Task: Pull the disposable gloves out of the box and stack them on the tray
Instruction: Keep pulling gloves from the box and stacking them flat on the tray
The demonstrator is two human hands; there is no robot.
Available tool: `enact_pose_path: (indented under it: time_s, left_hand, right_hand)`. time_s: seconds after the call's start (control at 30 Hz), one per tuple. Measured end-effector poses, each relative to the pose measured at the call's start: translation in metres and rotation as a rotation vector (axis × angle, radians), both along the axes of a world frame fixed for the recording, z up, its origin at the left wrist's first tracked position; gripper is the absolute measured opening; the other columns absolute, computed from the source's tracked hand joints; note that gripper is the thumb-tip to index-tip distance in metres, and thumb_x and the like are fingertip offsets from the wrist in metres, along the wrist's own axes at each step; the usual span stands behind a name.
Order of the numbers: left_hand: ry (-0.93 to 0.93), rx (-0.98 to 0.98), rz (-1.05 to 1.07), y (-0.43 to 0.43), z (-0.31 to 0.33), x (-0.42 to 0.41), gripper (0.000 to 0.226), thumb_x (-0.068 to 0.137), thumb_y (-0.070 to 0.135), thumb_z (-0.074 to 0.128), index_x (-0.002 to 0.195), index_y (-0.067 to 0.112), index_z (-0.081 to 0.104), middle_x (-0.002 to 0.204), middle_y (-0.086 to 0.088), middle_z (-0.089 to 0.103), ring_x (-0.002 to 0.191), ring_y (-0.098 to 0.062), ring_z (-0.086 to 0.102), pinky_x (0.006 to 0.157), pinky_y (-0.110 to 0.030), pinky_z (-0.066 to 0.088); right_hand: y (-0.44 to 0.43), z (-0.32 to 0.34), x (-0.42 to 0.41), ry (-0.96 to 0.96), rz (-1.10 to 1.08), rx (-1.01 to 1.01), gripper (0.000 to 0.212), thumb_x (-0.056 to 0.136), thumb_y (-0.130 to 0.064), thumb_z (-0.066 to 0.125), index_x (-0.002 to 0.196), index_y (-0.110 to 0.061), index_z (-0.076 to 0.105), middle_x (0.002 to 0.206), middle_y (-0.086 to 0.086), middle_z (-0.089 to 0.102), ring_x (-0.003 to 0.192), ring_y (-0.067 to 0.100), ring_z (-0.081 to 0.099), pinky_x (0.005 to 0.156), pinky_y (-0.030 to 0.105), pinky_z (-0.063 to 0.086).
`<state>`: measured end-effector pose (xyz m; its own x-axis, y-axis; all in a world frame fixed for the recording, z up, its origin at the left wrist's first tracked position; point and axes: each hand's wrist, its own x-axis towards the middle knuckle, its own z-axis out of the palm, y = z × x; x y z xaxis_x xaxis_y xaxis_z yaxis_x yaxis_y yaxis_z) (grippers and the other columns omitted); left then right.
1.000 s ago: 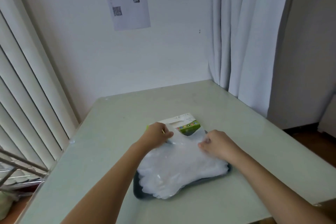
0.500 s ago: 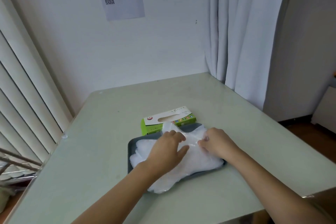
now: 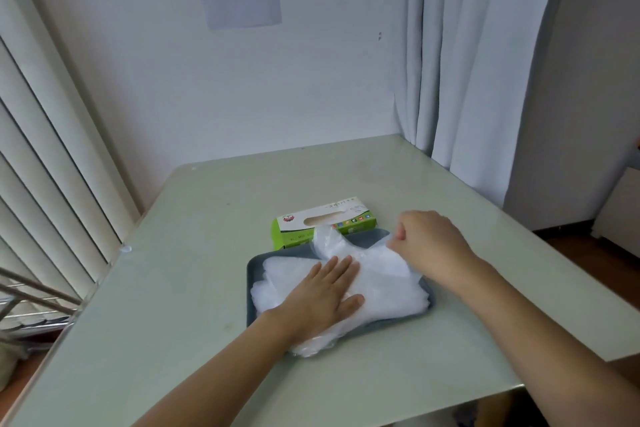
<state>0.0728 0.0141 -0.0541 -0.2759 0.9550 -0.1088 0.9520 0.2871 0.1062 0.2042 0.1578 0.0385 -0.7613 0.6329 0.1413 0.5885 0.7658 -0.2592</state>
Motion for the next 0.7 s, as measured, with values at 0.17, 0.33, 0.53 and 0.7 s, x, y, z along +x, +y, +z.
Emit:
enact_pose_path:
  time_s: [0.17, 0.33, 0.53, 0.7]
  left_hand:
    - [0.045, 0.009, -0.024, 0.003, -0.001, 0.002, 0.063, 0.104, 0.045, 0.02, 0.153, 0.014, -0.004, 0.162, -0.001, -0.007, 0.148, -0.014, -0.009, 0.113, -0.022, -0.012]
    - [0.015, -0.008, -0.017, 0.003, 0.0, 0.002, 0.062, 0.104, 0.045, 0.02, 0.154, 0.015, -0.002, 0.162, -0.002, -0.006, 0.148, -0.013, -0.006, 0.112, -0.019, -0.012]
    - [-0.003, -0.015, -0.018, 0.001, 0.001, 0.003, 0.062, 0.104, 0.045, 0.02, 0.154, 0.016, -0.003, 0.162, -0.001, -0.006, 0.148, -0.012, -0.006, 0.112, -0.018, -0.012]
    - [-0.031, -0.01, -0.011, 0.001, 0.003, 0.004, 0.062, 0.104, 0.045, 0.02, 0.154, 0.017, -0.004, 0.162, 0.0, -0.007, 0.149, -0.013, -0.006, 0.116, -0.025, -0.009]
  right_hand:
    - [-0.027, -0.039, -0.03, 0.113, 0.213, -0.121, 0.019, 0.091, -0.01, 0.05, 0.101, -0.015, 0.065, 0.106, 0.001, 0.065, 0.102, 0.018, 0.058, 0.082, 0.022, 0.04]
    - [0.0, -0.046, -0.059, 0.062, 0.108, -0.247, 0.029, 0.086, -0.006, 0.05, 0.109, -0.012, 0.066, 0.124, 0.01, 0.051, 0.117, 0.028, 0.048, 0.098, 0.027, 0.038]
    - [0.011, -0.046, -0.095, -0.141, 0.173, -0.322, 0.022, 0.088, -0.011, 0.046, 0.076, -0.016, 0.063, 0.095, 0.003, 0.064, 0.094, 0.021, 0.055, 0.082, 0.027, 0.046]
    - [0.001, -0.033, -0.097, 0.018, 0.283, -0.654, 0.059, 0.085, 0.006, 0.041, 0.124, -0.034, 0.058, 0.083, -0.01, 0.051, 0.073, 0.01, 0.047, 0.061, 0.015, 0.037]
